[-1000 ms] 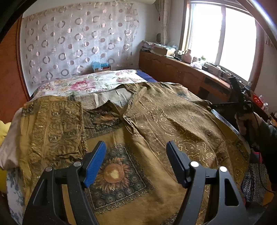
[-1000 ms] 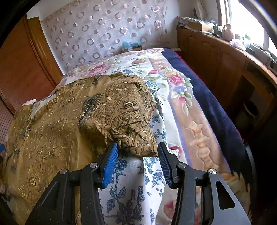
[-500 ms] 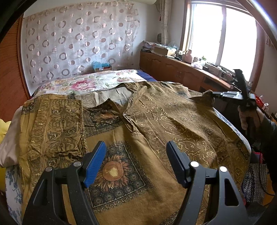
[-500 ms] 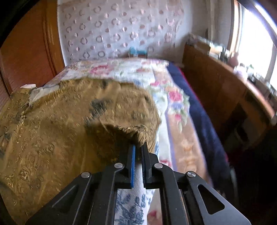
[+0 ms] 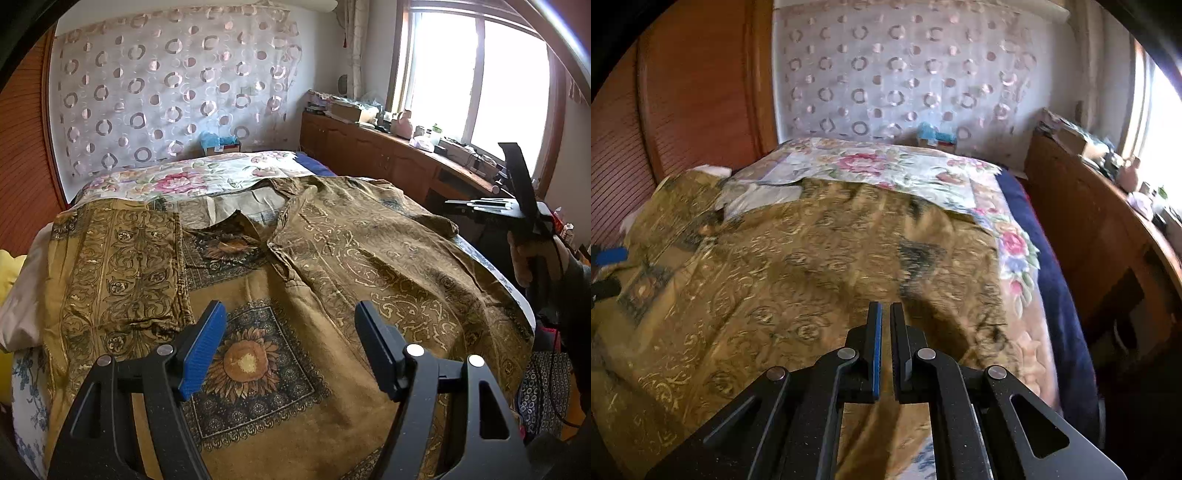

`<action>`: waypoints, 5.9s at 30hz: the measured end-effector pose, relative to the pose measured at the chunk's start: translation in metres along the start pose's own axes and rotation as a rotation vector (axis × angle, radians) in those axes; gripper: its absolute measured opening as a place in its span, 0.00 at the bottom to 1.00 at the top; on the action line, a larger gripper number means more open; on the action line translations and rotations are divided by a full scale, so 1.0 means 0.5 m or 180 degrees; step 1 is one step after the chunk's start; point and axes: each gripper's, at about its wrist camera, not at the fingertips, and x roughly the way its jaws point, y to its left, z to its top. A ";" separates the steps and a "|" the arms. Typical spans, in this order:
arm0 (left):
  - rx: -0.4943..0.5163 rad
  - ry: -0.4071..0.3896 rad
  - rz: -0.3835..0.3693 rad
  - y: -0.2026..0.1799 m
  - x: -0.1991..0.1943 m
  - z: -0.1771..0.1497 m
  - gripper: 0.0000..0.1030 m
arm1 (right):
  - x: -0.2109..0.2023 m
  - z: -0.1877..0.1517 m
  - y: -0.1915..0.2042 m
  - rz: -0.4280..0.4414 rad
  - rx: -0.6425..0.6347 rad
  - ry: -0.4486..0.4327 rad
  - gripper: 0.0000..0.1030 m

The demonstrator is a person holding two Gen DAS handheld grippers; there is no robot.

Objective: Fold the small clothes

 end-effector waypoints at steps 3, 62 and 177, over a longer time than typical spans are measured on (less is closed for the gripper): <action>-0.0009 -0.0003 -0.0006 -0.001 -0.001 0.000 0.71 | 0.004 0.017 -0.040 -0.0193 0.0253 0.0015 0.30; 0.0124 -0.0070 -0.0065 -0.032 0.039 0.063 0.73 | 0.025 0.001 0.016 0.0305 0.0134 0.0108 0.35; -0.0808 0.0369 0.0771 0.498 0.117 0.108 0.05 | 0.246 0.001 0.024 0.0028 0.0137 0.0407 0.41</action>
